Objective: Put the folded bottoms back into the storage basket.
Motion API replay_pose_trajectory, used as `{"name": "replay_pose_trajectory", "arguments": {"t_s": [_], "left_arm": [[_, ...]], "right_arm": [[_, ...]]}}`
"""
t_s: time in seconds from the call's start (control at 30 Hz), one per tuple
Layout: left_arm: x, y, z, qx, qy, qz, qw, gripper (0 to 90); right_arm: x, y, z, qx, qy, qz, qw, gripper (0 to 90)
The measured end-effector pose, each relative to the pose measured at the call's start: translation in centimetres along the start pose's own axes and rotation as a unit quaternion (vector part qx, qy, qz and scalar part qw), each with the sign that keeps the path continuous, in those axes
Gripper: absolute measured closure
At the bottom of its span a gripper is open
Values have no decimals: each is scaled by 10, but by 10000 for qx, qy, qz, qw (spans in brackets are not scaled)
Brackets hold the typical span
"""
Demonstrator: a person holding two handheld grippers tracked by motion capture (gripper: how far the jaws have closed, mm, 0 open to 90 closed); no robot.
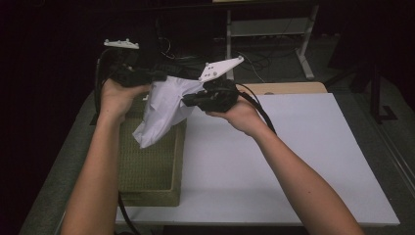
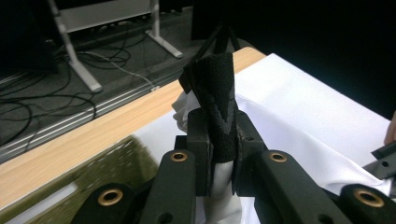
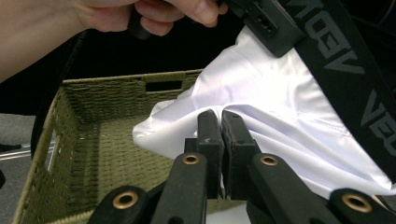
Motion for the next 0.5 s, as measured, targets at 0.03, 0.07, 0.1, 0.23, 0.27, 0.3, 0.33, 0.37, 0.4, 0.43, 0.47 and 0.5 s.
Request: {"name": "replay_pose_trajectory", "arguments": {"t_s": [0.03, 0.07, 0.1, 0.23, 0.27, 0.3, 0.33, 0.37, 0.4, 0.43, 0.47, 0.5], "left_arm": [[-2, -3, 3, 2, 24, 7, 10000, 794], [-5, -6, 6, -15, 64, 21, 10000, 795], [-8, -10, 8, -24, 88, 42, 9999, 794], [-18, -23, 19, -17, 209, 128, 9997, 794], [-20, -26, 21, -33, 234, 145, 9996, 794], [-23, -30, 23, -57, 269, 149, 9995, 794], [-26, -33, 24, -82, 301, 166, 9994, 794], [-28, -37, 26, -101, 325, 189, 9992, 794], [-31, -41, 26, -105, 358, 232, 9990, 794], [-33, -44, 27, -139, 379, 259, 9988, 794], [-35, -48, 27, -157, 413, 283, 9986, 794], [-37, -51, 28, -185, 433, 312, 9984, 794]], "right_arm": [[-2, 0, -4, -4, 26, 1, 10000, 858], [-3, 1, -8, -28, 35, 18, 10000, 858], [-5, 1, -12, -57, 56, 29, 10000, 858], [-10, 3, -27, -122, 113, 68, 9998, 858], [-12, 3, -30, -136, 139, 72, 9998, 858], [-13, 3, -34, -144, 155, 81, 9997, 858], [-14, 3, -37, -164, 182, 71, 9997, 858], [-15, 2, -41, -180, 203, 80, 9996, 858], [-16, 2, -44, -203, 221, 75, 9995, 858], [-17, 0, -48, -227, 239, 69, 9994, 858], [-18, -1, -51, -245, 260, 56, 9993, 858], [-19, -3, -55, -275, 285, 59, 9992, 858]]}}
Point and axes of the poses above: each handheld gripper's, and its own axes: z roughly backward along the jaws, y roughly out of its top, x roughly to its right, the point moved 2 cm from there along -z, roughly forward along the jaws, and after that the axes turned 14 degrees about -z, right-handed, at the moved point
